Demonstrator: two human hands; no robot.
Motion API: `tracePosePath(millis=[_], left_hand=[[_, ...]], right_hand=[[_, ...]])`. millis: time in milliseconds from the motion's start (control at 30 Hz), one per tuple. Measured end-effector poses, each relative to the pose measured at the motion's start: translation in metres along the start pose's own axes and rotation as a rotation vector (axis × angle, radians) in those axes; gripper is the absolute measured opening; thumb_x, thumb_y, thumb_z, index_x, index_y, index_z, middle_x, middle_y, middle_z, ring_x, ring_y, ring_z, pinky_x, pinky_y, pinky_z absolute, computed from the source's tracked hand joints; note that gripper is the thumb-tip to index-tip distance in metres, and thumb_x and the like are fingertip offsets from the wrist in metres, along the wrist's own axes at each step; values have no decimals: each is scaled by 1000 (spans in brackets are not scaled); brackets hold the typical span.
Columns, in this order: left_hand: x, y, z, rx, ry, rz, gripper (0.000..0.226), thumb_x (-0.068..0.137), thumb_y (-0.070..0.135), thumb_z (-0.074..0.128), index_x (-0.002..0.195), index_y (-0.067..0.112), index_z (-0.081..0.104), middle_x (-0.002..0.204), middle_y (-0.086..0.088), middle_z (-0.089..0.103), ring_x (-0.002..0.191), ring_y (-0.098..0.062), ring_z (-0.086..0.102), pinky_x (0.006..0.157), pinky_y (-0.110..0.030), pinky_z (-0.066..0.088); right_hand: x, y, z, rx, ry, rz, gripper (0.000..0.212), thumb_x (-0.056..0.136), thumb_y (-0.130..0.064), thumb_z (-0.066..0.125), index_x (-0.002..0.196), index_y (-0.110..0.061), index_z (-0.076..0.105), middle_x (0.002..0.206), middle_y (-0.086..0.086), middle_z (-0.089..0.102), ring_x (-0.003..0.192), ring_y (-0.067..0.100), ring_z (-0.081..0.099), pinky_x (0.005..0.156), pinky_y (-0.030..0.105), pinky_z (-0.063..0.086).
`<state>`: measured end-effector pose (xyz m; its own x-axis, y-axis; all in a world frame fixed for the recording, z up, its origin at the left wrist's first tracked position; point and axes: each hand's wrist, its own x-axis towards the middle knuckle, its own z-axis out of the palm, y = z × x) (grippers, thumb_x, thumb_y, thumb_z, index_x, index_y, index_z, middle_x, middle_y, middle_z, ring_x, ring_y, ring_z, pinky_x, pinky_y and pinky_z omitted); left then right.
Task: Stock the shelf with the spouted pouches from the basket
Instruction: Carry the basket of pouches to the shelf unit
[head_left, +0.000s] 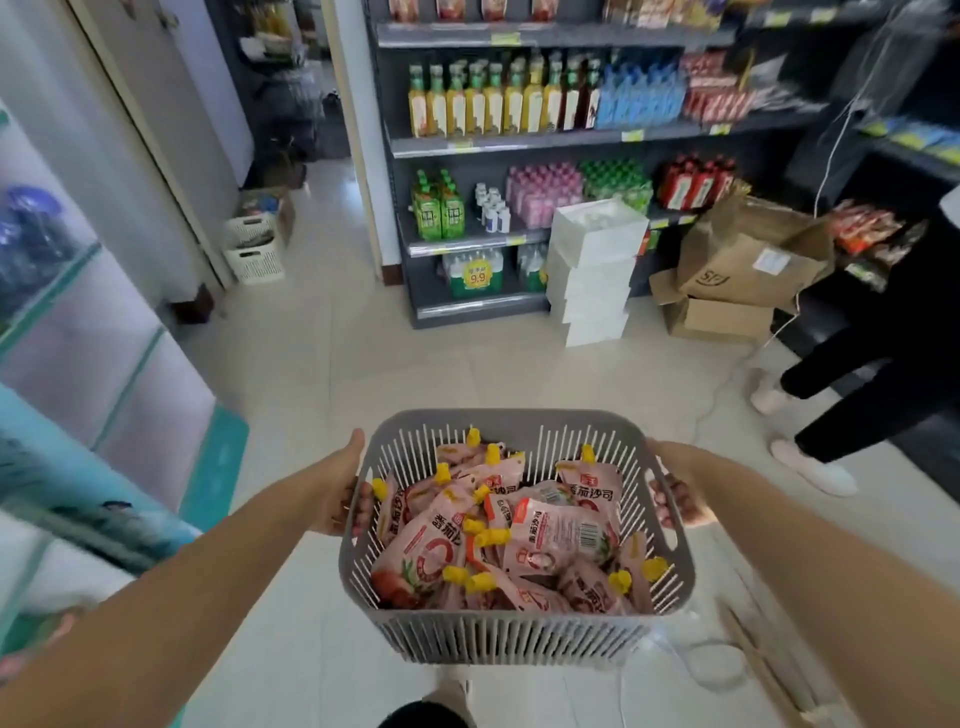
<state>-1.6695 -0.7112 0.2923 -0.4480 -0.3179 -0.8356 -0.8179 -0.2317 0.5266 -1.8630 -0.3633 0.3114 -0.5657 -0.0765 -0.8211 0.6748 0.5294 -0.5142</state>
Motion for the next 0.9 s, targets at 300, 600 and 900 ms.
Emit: tracePosePath(millis=[300, 600, 900], left_hand=[[136, 259, -6, 169, -57, 103, 80, 85, 76, 11, 47, 12, 40, 50, -9, 42, 47, -21, 41, 57, -26, 39], [295, 485, 26, 182, -117, 80, 83, 82, 80, 13, 42, 13, 43, 48, -8, 44, 41, -20, 43, 54, -24, 42], [409, 665, 79, 157, -123, 74, 84, 86, 74, 19, 40, 10, 46, 48, -10, 48, 40, -22, 47, 49, -23, 45]], right_hand=[[112, -199, -30, 171, 92, -29, 53, 91, -52, 49, 72, -3, 51, 57, 9, 47, 47, 19, 44, 51, 26, 40], [276, -396, -99, 181, 38, 21, 52, 90, -49, 52, 70, 0, 53, 45, 7, 48, 39, 16, 44, 49, 25, 43], [394, -564, -175, 199, 114, 51, 55, 87, -54, 53, 62, -6, 50, 45, 7, 47, 41, 16, 43, 49, 23, 43]])
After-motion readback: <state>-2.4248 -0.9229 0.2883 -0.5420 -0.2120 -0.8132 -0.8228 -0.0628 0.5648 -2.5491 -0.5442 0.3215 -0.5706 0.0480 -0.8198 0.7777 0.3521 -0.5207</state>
